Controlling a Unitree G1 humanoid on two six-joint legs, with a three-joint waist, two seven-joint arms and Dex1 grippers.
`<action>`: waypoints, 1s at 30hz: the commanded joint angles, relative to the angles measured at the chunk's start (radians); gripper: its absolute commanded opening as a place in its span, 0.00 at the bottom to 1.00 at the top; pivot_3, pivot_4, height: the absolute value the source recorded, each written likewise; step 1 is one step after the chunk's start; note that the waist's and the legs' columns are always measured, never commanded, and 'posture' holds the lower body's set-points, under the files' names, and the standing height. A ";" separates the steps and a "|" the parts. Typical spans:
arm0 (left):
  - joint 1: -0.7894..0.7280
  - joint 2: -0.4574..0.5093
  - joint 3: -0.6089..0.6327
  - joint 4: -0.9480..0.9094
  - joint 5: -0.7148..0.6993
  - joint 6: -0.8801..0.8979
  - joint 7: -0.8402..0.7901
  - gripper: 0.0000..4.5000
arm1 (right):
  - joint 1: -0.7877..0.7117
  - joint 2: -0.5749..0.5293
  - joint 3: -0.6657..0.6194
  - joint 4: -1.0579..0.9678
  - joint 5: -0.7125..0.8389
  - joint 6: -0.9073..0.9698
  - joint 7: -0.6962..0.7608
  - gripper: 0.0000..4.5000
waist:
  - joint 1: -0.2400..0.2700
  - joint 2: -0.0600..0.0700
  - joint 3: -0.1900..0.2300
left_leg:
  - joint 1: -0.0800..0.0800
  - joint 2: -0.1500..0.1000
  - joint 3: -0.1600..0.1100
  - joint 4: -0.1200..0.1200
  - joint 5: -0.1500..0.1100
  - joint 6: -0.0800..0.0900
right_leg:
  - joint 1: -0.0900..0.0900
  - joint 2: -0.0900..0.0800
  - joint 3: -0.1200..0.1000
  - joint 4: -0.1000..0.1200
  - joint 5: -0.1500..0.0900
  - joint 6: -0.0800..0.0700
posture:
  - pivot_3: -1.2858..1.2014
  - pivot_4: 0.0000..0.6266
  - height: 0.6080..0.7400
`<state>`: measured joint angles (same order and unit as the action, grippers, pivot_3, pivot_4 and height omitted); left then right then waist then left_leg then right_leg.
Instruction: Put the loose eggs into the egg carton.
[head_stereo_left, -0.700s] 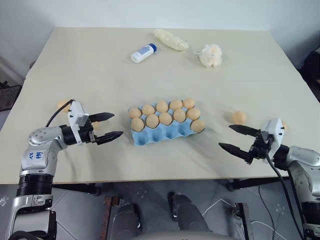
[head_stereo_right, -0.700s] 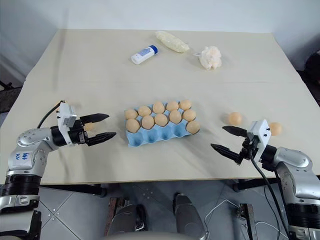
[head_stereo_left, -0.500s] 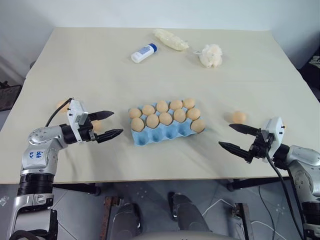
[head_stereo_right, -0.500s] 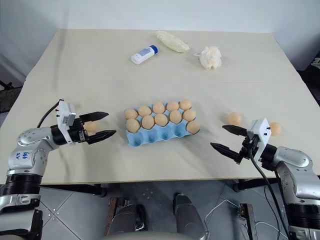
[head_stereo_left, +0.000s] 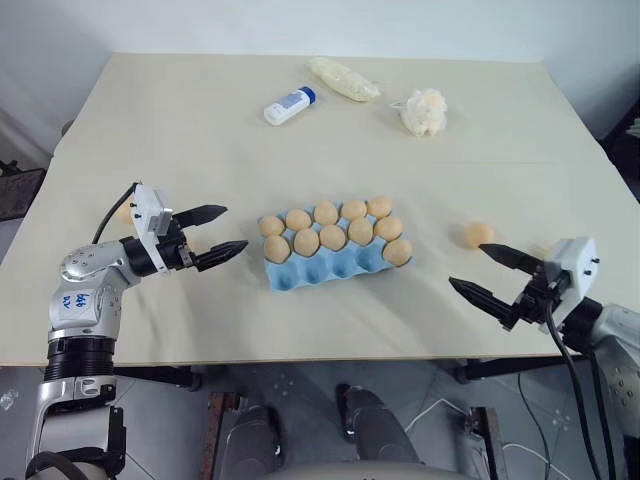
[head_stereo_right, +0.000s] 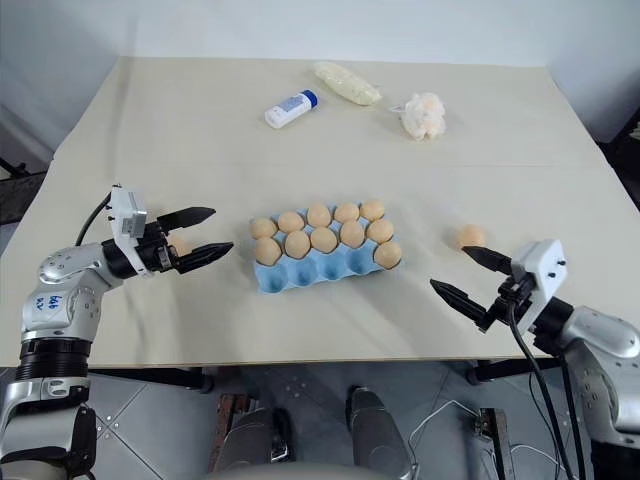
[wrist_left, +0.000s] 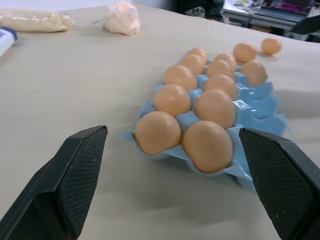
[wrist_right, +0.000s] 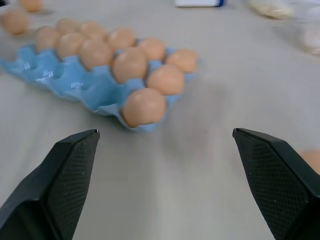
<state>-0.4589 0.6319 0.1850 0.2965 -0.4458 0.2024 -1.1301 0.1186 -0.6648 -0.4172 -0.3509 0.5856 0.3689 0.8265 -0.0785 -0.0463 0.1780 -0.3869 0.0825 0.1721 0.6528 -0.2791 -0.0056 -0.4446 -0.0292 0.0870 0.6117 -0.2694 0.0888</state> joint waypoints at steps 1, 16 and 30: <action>-0.014 -0.009 -0.001 0.002 -0.026 -0.030 -0.054 1.00 | 0.032 0.044 -0.091 -0.082 0.005 0.001 -0.126 1.00 | -0.003 0.000 0.000 | 0.000 0.000 0.000 0.000 0.000 0.000 | 0.000 0.000 0.000 0.000 -0.001 -0.001 | 0.52 0.24 1.00; -0.074 -0.052 -0.054 0.048 -0.015 -0.071 -0.207 1.00 | -0.069 0.147 -0.156 0.186 -0.161 -0.064 -0.465 1.00 | -0.012 0.000 0.000 | 0.001 -0.001 0.000 0.000 0.001 0.001 | 0.000 0.000 0.002 0.000 -0.002 -0.005 | 0.52 0.24 1.00; -0.074 -0.092 -0.046 -0.011 -0.020 -0.121 -0.163 1.00 | -0.373 0.110 -0.059 0.572 -0.306 -0.113 -0.549 1.00 | -0.012 0.001 0.000 | 0.001 -0.001 0.000 -0.001 0.001 0.001 | 0.000 0.000 0.002 0.000 0.002 0.003 | 0.52 0.24 1.00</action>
<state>-0.5315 0.5372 0.1295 0.3350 -0.4460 0.0868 -1.3003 -0.2372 -0.5301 -0.4729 0.2130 0.2924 0.2758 0.2959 -0.0908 -0.0455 0.1780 -0.3863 0.0818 0.1725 0.6518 -0.2777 -0.0044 -0.4446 -0.0291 0.0887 0.6119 -0.2672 0.0923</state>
